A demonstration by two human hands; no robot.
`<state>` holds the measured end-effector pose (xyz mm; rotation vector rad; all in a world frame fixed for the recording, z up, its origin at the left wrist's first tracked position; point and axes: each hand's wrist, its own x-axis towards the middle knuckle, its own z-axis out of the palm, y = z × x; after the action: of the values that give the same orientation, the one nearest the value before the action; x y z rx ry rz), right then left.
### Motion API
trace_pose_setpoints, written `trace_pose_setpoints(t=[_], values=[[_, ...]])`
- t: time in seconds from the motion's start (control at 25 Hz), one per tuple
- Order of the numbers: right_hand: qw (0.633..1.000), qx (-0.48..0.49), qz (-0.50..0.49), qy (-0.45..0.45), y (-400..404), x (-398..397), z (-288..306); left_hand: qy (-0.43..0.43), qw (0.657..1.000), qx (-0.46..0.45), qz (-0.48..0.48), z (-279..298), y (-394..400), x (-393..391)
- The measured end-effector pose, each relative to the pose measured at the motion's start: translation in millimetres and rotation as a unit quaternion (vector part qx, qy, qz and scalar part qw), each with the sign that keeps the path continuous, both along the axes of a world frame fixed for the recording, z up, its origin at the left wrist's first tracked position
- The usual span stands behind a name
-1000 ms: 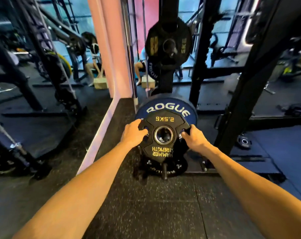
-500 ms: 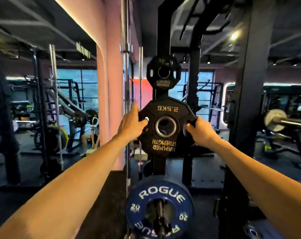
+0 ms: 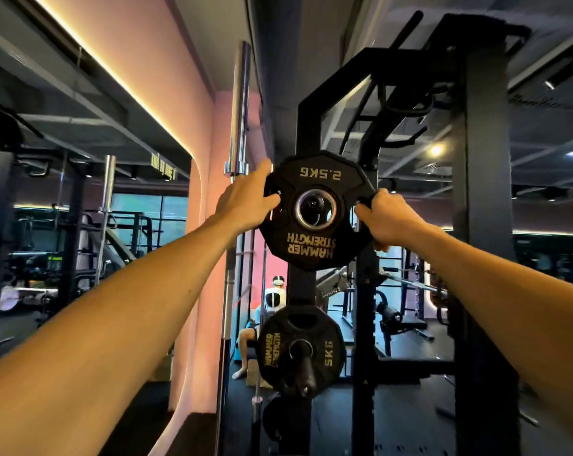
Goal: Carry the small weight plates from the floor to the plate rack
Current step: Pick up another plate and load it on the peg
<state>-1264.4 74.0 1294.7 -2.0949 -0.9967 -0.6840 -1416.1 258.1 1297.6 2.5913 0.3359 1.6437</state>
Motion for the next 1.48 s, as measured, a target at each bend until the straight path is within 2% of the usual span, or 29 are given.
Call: trace_pose_setpoints(t=[0.2, 0.4, 0.52, 0.64, 0.72, 0.88, 1.0, 1.08, 1.12, 1.2, 1.28, 1.36, 1.48], values=[[0.999, -0.017, -0.022, -0.022, 44.6, 43.3, 22.0, 0.004, 0.999, 0.024, 0.026, 21.0, 43.6, 44.2], [1.000, 0.013, -0.018, -0.002, 83.0, 95.4, 29.2, 0.008, 0.999, 0.032, 0.023, 26.9, 78.6, 93.2], [1.000, -0.020, -0.020, 0.004, 104.6, 124.7, 30.4, 0.019, 0.994, 0.059, 0.094, 30.6, 101.8, 125.2], [0.995, -0.072, -0.064, -0.024, 127.5, 148.2, 25.4, 0.037, 0.976, 0.102, 0.191, 28.4, 122.3, 147.8], [0.994, -0.063, -0.080, -0.026, 144.9, 164.0, 24.2, 0.056, 0.974, 0.090, 0.199, 24.5, 136.3, 167.8], [0.996, -0.034, -0.082, -0.018, 166.7, 190.3, 23.6, 0.077, 0.989, 0.042, 0.122, 24.2, 163.7, 197.2], [0.995, -0.040, -0.089, -0.016, 169.5, 194.9, 25.9, 0.120, 0.980, 0.035, 0.155, 29.9, 160.3, 195.4], [0.997, -0.036, -0.053, 0.040, 168.9, 191.5, 25.3, 0.128, 0.976, 0.015, 0.176, 25.6, 148.2, 192.9], [0.997, -0.030, -0.025, 0.071, 167.6, 190.1, 21.2, 0.114, 0.979, -0.004, 0.172, 17.6, 141.2, 189.7], [0.996, -0.048, 0.013, 0.075, 154.4, 183.3, 3.2, 0.057, 0.988, -0.055, 0.130, -10.4, 131.9, 183.3], [0.994, -0.090, 0.007, 0.063, 132.3, 177.1, -25.8, 0.029, 0.989, -0.113, 0.094, -55.5, 126.3, 183.1], [0.990, -0.104, -0.011, 0.098, 99.1, 175.4, -63.5, 0.108, 0.983, -0.139, 0.061, -108.5, 107.0, 195.7], [0.975, -0.142, -0.074, 0.155, 49.4, 183.9, -129.9, 0.284, 0.951, -0.120, -0.027, -166.2, 50.0, 233.7]])
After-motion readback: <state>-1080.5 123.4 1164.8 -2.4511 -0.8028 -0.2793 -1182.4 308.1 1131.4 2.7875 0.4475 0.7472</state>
